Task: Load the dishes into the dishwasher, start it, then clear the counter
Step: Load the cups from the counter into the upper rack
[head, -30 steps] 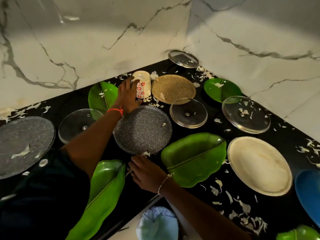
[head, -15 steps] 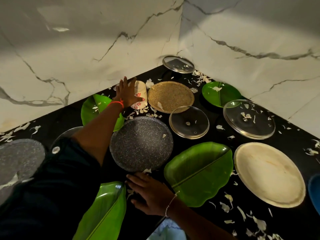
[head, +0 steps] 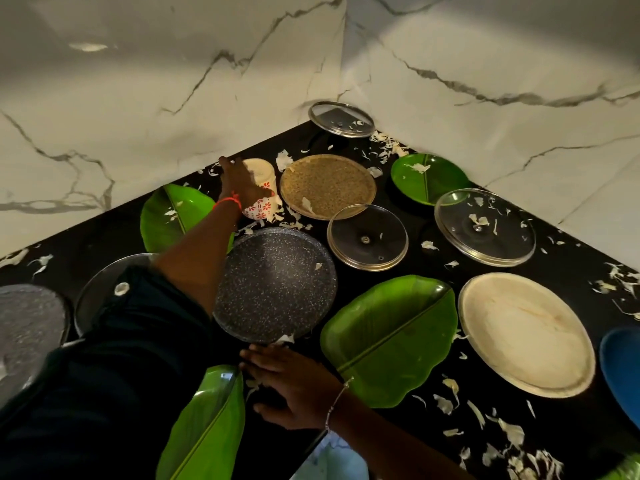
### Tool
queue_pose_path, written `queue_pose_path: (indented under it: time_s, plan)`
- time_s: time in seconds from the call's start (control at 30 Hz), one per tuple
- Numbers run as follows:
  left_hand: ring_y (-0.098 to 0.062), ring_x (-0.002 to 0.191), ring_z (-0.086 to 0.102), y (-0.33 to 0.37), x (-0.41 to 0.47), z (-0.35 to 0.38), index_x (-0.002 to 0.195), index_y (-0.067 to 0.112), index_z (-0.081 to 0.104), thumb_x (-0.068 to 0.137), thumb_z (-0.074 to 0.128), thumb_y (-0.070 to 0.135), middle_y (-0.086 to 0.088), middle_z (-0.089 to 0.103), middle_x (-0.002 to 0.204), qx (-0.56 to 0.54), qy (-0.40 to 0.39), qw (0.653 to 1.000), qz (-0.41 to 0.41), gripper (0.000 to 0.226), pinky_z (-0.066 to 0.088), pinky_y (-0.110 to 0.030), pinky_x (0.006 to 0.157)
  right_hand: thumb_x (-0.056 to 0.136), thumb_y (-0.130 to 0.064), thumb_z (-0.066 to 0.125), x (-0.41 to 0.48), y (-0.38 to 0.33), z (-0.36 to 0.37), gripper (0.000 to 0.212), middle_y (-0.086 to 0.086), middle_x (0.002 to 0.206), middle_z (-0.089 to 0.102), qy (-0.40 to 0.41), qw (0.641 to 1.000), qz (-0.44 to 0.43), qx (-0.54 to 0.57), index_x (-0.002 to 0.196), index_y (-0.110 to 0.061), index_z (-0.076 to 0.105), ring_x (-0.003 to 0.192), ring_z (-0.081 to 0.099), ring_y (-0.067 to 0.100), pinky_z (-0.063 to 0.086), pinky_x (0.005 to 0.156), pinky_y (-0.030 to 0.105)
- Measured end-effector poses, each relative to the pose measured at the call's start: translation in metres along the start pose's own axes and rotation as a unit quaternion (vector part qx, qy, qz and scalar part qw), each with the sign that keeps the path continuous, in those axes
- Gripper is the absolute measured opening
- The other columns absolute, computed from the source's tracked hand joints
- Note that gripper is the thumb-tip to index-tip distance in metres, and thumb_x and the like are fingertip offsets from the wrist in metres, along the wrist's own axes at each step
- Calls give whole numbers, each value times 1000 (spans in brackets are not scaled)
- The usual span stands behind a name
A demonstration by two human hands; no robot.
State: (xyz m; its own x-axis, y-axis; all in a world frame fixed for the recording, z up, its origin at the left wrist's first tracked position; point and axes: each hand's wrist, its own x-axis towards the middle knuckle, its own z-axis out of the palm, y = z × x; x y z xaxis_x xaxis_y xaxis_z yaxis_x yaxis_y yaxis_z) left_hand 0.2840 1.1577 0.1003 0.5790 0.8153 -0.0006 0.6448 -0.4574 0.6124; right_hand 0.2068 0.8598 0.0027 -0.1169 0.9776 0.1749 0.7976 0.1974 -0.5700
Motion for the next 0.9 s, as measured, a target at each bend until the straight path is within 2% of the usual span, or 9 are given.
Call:
queue_pose_path:
  time_s: [0.13, 0.27, 0.37, 0.5, 0.57, 0.63, 0.73, 0.8, 0.9]
  plan:
    - [-35, 128, 34, 4, -12, 1, 134, -10, 23, 65, 83, 19, -25, 25, 139, -28, 22, 999, -1, 96, 24, -32, 111, 84, -24, 64, 0, 0, 2, 57, 10, 146, 38, -3, 1000, -3, 3, 133, -2, 46, 138, 27, 19, 14, 112, 26]
    - [-34, 120, 41, 8, -26, -2, 131, -6, 32, 56, 88, 19, -23, 25, 136, -26, 59, 997, 30, 97, 34, -29, 103, 83, -26, 62, 0, 0, 2, 56, 13, 143, 41, -5, 1000, -4, 8, 131, 0, 48, 136, 31, 22, 4, 113, 17]
    - [-32, 121, 39, 11, -40, -8, 130, -5, 31, 56, 88, 19, -22, 27, 135, -42, 70, 996, 37, 96, 35, -29, 102, 85, -36, 47, 0, 1, 4, 57, 12, 141, 44, 0, 1000, -7, -8, 128, -1, 50, 135, 33, 21, 8, 113, 19]
    - [-29, 115, 45, 20, -64, -18, 123, -3, 36, 54, 88, 18, -20, 45, 125, -100, 89, 990, 48, 89, 37, -24, 83, 85, -41, 43, 1, 1, 5, 60, 12, 141, 44, 1, 1000, 4, -27, 128, -1, 51, 135, 33, 20, 11, 112, 21]
    - [-28, 112, 49, 24, -80, -24, 120, -2, 38, 52, 89, 19, -18, 52, 120, -116, 93, 988, 50, 88, 38, -24, 80, 85, -42, 42, 1, -1, 5, 60, 11, 142, 43, -3, 999, 4, -41, 128, -1, 50, 135, 33, 21, 15, 112, 25]
    - [-26, 110, 51, 29, -102, -32, 119, -2, 39, 51, 89, 17, -16, 54, 119, -123, 88, 987, 63, 87, 41, -24, 81, 86, -42, 41, 0, -4, 2, 60, 10, 143, 42, -9, 998, 7, -58, 130, -2, 49, 136, 33, 21, 22, 111, 32]
    - [-21, 109, 52, 33, -143, -41, 121, -2, 41, 50, 89, 12, -14, 55, 119, -145, 76, 983, 81, 86, 46, -28, 89, 88, -44, 35, -2, -11, -1, 60, 6, 147, 37, -24, 995, 29, -90, 134, -6, 45, 138, 30, 19, 19, 112, 35]
    - [-17, 108, 51, 37, -176, -48, 123, 0, 41, 52, 87, 8, -12, 56, 120, -175, 65, 978, 87, 85, 45, -25, 88, 88, -43, 33, -3, -16, -2, 58, 6, 143, 42, -42, 990, 35, -128, 131, -7, 49, 134, 38, 20, 27, 110, 38]
    - [-15, 107, 52, 42, -220, -53, 131, 2, 36, 53, 86, 5, -9, 57, 119, -217, 45, 969, 106, 93, 43, -24, 90, 86, -41, 33, -5, -21, 0, 55, 9, 131, 55, -49, 982, 35, -178, 122, -8, 59, 121, 53, 25, 45, 97, 46]
